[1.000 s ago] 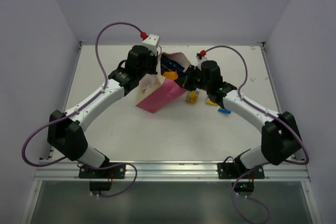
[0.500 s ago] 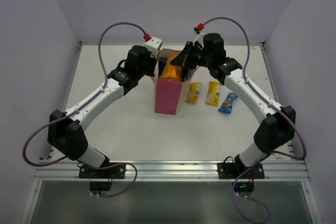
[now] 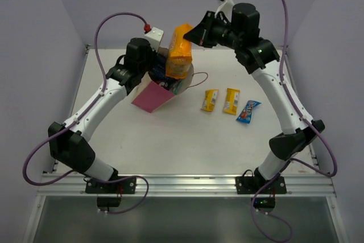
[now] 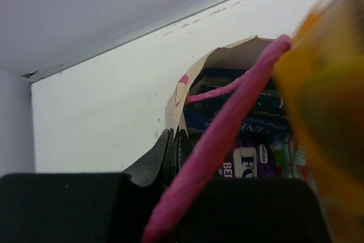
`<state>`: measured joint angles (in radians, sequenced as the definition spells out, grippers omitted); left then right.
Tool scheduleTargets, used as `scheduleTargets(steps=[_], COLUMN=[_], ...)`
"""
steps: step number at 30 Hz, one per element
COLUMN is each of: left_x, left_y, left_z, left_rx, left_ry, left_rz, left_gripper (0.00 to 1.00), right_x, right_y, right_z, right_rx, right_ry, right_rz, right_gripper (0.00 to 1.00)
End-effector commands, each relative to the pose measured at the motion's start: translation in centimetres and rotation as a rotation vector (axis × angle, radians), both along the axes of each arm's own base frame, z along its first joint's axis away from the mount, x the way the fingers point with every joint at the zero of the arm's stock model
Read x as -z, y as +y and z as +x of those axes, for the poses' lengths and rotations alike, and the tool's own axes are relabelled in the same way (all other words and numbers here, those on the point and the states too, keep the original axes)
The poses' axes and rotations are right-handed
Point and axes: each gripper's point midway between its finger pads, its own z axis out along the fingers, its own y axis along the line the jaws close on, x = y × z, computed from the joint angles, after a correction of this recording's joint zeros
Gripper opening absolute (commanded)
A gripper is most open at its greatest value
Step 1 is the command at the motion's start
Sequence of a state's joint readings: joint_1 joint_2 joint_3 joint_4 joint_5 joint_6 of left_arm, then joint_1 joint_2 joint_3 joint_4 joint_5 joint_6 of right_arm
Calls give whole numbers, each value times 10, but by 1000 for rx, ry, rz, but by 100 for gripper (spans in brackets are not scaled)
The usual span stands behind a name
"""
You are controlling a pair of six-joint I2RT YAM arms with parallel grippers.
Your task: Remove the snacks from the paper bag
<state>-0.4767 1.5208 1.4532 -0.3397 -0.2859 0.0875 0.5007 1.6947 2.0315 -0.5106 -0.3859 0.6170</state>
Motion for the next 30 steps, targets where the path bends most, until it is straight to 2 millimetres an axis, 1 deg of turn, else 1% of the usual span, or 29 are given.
scheduleTargets(steps=[1, 2, 3, 4, 5, 6, 8, 9, 10, 11, 12, 13, 14, 15, 16, 17, 18, 19, 20, 21, 22, 23, 24, 25, 26, 27, 28, 29, 30], left_x=[-59, -63, -61, -59, -62, -53, -54, -44, -46, -46, -38, -41, -39, -32, -32, -28, -18, -15, -8, 0, 0, 5, 10, 13, 16, 19, 24, 25, 28], left_y=[37, 41, 45, 48, 47, 48, 42, 39, 37, 29, 25, 21, 11, 11, 6, 1, 0, -1, -4, -6, -11, -16, -20, -27, -32, -40, -38, -40, -43], left_z=[7, 7, 7, 7, 5, 3, -3, -6, -11, -15, -19, -24, -29, -32, -37, -40, -42, -44, -46, -48, -49, -52, -54, -56, -57, -61, -58, -57, -57], left_rx=[-78, -74, -72, -65, -37, -20, 57, 87, 116, 175, 206, 235, 290, 299, 326, 350, 355, 356, 358, 358, 358, 362, 365, 362, 357, 364, 324, 302, 289], left_ry=[-176, -195, -194, -194, -211, -201, -222, -207, -216, -220, -208, -219, -219, -206, -207, -198, -176, -166, -148, -128, -128, -107, -93, -86, -72, -63, -51, -42, -27], left_rz=[34, 53, 72, 92, 125, 151, 186, 199, 200, 192, 190, 177, 156, 150, 132, 114, 110, 98, 78, 66, 44, 3, -14, -27, -44, -49, -43, -61, -69], left_gripper=[0, 0, 0, 0, 0, 0, 0, 0, 0, 0, 0, 0, 0, 0, 0, 0, 0, 0, 0, 0, 0, 0, 0, 0, 0, 0, 0, 0, 0], right_x=[-94, -96, -98, -93, -93, -80, -66, -48, -39, -26, -10, 1, 18, 42, 48, 61, 84, 92, 100, 108, 109, 111, 117, 105, 102, 111, 97, 99, 112], right_y=[-47, -60, -67, -74, -80, -92, -107, -110, -113, -115, -114, -114, -112, -111, -109, -109, -109, -108, -103, -101, -97, -88, -83, -78, -62, -55, -48, -29, -20], right_z=[-18, -13, -12, -8, -9, 1, 10, 18, 25, 34, 43, 50, 60, 66, 73, 78, 83, 84, 82, 78, 72, 65, 58, 46, 32, 22, 6, -11, -21], right_rx=[97, 129, 145, 159, 170, 200, 246, 259, 275, 283, 281, 290, 291, 290, 295, 306, 312, 315, 308, 308, 304, 293, 291, 291, 261, 255, 247, 200, 193], right_ry=[-240, -245, -246, -232, -225, -195, -186, -156, -156, -142, -127, -119, -94, -55, -64, -46, -9, 11, 24, 34, 37, 36, 49, 42, 34, 44, 46, 58, 109], right_rz=[65, 67, 70, 64, 68, 51, 18, -9, -33, -55, -74, -91, -105, -123, -113, -118, -134, -131, -132, -131, -119, -117, -117, -79, -60, -45, 16, 43, 86], right_gripper=[0, 0, 0, 0, 0, 0, 0, 0, 0, 0, 0, 0, 0, 0, 0, 2, 15, 22, 29, 44, 53, 60, 67, 70, 74, 74, 74, 74, 74])
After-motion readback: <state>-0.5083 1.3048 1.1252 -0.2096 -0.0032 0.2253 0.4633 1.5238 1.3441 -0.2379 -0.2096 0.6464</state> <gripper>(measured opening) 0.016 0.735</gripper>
